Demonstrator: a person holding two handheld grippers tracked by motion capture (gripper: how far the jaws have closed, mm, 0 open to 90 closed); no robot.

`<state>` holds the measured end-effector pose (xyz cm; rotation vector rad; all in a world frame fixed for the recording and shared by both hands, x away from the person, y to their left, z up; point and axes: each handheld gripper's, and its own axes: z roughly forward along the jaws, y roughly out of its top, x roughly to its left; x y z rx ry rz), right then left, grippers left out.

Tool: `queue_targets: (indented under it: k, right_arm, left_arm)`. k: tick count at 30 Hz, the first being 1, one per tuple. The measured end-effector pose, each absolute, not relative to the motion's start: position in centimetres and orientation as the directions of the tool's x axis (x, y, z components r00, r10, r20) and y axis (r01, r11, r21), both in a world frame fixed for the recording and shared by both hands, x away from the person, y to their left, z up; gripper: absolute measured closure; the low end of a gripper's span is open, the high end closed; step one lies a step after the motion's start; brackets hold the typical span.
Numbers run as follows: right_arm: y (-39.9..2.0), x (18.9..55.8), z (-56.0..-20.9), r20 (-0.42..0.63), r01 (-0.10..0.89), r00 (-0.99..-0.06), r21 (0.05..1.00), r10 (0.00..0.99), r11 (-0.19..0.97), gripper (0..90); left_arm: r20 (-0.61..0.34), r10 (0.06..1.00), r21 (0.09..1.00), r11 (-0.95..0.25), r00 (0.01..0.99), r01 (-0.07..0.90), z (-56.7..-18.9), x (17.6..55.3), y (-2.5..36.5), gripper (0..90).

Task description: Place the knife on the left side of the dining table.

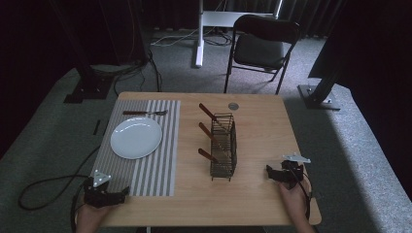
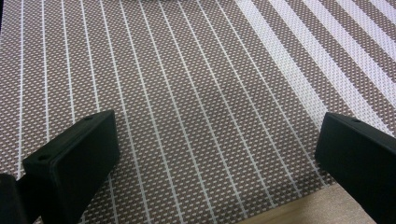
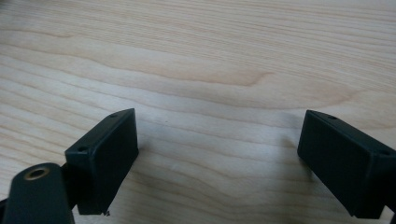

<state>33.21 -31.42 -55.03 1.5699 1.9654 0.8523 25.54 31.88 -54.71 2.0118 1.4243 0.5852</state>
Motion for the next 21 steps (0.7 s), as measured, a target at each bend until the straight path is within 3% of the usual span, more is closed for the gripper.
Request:
queue_targets:
  k: [21]
  right_arm:
    - [-31.65,32.86,-55.04,0.012,0.678,-0.200,0.724,0.980,0.130,11.7]
  left_arm:
    - [0.012,0.937,0.683,-0.263,0.350,0.681,-54.56,25.50,32.18,1.5]
